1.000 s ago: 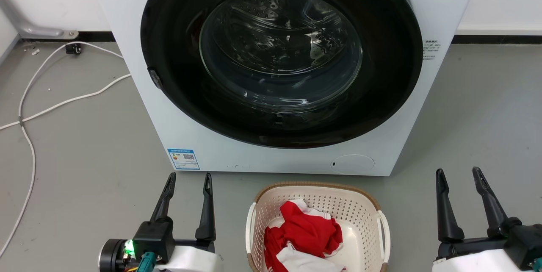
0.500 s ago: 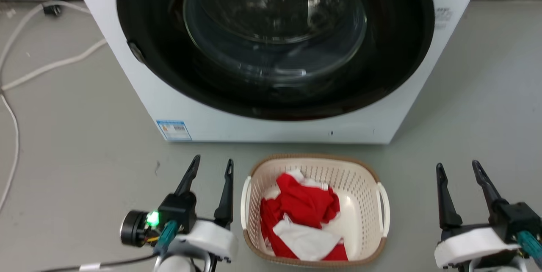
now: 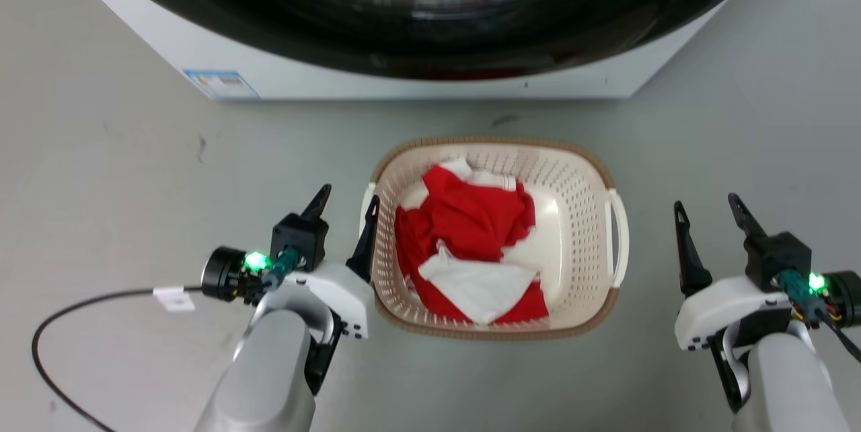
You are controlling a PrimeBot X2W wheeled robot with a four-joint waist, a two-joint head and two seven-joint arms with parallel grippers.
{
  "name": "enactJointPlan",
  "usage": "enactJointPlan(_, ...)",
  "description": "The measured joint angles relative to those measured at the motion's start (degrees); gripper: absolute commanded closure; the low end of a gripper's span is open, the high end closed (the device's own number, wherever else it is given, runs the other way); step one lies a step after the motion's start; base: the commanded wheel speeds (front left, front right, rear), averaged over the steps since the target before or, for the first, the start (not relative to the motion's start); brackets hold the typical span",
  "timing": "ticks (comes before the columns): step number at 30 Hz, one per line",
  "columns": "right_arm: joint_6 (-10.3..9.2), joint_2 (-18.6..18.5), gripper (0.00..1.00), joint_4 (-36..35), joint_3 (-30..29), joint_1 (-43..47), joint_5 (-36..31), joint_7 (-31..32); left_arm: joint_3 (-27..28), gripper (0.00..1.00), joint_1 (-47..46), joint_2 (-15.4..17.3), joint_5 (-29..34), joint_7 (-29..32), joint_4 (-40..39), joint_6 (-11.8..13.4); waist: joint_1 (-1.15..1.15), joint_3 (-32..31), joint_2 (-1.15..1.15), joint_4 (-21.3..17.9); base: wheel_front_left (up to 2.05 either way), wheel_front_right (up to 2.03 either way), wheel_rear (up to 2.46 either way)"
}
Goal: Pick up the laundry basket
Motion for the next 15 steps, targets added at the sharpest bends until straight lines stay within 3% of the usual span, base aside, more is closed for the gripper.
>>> enactJointPlan(15,0.00,0.01,0.00,17.47,0.63,-14.13,-4.13,-0.01,-1.25,0.00,-17.06,1.89,0.85,0.00,22.67,-2.29,0.00,16.54,0.00,-1.40,0.00,0.00,0.00)
